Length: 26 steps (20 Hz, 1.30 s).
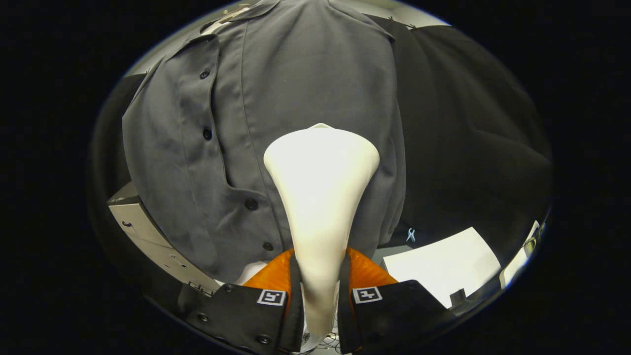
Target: Iron the clothes twice with a garment steamer, once on the left side and once on the right side.
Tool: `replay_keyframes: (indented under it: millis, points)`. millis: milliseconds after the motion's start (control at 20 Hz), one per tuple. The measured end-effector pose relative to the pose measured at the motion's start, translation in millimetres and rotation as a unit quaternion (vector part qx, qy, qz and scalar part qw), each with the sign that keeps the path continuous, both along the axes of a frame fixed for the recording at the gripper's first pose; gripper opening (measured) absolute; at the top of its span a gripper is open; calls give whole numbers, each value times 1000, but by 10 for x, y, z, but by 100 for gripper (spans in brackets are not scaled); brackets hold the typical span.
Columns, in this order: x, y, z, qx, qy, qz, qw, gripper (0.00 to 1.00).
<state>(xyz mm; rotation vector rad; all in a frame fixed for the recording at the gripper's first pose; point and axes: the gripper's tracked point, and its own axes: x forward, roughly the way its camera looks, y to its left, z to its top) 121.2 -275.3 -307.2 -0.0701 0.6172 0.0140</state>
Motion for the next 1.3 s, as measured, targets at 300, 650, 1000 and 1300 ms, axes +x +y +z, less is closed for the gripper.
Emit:
replay_keyframes:
  millis: [300,650,1000,1300]
  points:
    - [-159,-165,-381,3,31,-13,999,36]
    - [-306,-236,-705,6,64,-17,998,36]
    - [-498,-380,-1035,11,93,-32,995,36]
    - [-617,-455,-1185,16,105,-41,994,36]
